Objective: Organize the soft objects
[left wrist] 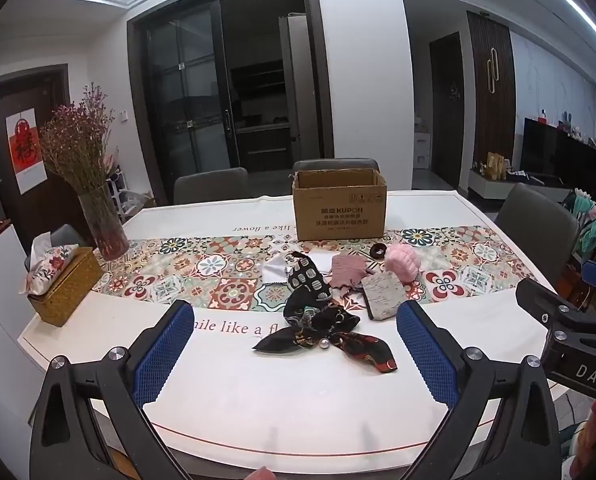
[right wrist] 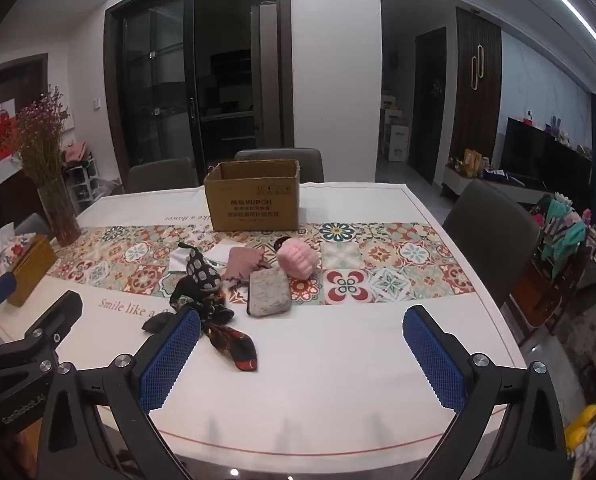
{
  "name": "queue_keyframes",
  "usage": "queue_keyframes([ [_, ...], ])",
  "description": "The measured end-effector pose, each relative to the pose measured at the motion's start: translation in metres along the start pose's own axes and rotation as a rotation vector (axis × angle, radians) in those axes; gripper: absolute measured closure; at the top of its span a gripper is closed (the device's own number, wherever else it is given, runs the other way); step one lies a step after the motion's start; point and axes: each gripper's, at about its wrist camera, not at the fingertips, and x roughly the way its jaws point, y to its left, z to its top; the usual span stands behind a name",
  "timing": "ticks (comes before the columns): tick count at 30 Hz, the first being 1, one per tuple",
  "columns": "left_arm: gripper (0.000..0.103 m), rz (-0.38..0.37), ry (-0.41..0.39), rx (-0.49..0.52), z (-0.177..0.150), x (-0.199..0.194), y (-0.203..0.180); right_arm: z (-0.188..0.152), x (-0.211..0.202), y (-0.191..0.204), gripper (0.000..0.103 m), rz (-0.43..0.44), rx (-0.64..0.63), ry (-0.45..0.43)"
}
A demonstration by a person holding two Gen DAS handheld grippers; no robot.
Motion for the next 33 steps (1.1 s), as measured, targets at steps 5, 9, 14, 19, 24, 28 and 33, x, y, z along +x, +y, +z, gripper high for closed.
queue_keyframes([
  [5, 0.0, -0.021, -0.006, -0.01, -0.002, -0.001, 0.004, 0.002, -0.003, 0.0, 0.001, 0.006, 0.004, 0.001],
  [9, 0.0, -0.025, 0.001, -0.013, -0.004, 0.0, 0.013, -0.002, 0.002, 0.0, 0.001, 0.01, 0.007, 0.009],
  [14, 0.0, -0.012, 0.008, -0.003, -0.002, 0.002, 0.007, -0.002, 0.005, -0.001, 0.001, 0.009, 0.006, 0.018],
  [19, 0.0, -0.013, 0.009, -0.005, -0.006, 0.002, 0.008, -0.003, 0.002, 0.002, 0.001, 0.011, 0.003, 0.026],
  [24, 0.0, -0.015, 0.013, -0.006, -0.007, 0.001, 0.01, -0.003, 0.002, 0.003, 0.001, 0.015, -0.001, 0.033],
  [28, 0.0, -0.014, 0.021, -0.007, -0.01, 0.002, 0.01, -0.004, 0.003, 0.005, 0.001, 0.019, -0.002, 0.041],
  [33, 0.0, -0.018, 0.026, -0.004, -0.011, 0.001, 0.01, -0.006, 0.004, 0.005, 0.001, 0.019, 0.001, 0.045],
])
